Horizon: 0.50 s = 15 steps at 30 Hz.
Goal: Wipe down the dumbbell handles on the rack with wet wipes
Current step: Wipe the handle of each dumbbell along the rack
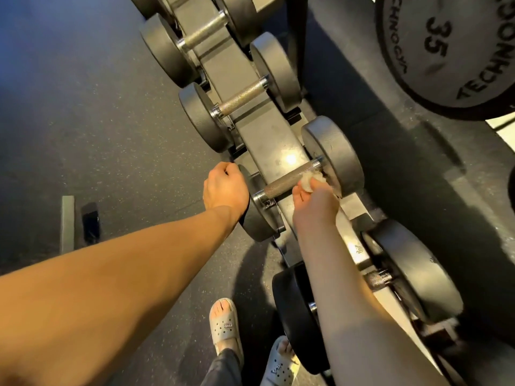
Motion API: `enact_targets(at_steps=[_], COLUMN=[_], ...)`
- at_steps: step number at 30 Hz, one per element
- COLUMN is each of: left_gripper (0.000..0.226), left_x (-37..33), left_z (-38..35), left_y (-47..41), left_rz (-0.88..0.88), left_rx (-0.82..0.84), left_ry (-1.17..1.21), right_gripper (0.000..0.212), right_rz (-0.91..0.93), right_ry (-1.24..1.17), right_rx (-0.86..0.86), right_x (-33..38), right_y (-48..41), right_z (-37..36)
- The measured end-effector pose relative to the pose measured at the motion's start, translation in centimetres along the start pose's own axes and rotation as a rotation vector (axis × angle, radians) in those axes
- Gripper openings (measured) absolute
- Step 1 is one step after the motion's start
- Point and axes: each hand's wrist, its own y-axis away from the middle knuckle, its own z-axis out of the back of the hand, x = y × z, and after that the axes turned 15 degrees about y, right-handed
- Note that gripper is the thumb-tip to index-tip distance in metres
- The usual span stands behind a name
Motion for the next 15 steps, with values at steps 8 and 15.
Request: enact_targets(at_steps=[8, 15], left_gripper=[0.031, 0.031], left_x=[-0.1, -0.5], left_z=[0.1, 0.2], left_y=[0.2, 0.2], left_rz=[-0.01, 0.006], left_rx=[0.012, 0.019], left_ry=[0.019, 0.018], right_gripper=[0.023, 0.007], right_rz=[0.249, 0.325], right_ry=[1.033, 0.482], right_rx=[0.132, -0.091], right_x=[-3.1, -0.2], right_y=[2.2, 1.7], right_z=[-0.9, 0.0])
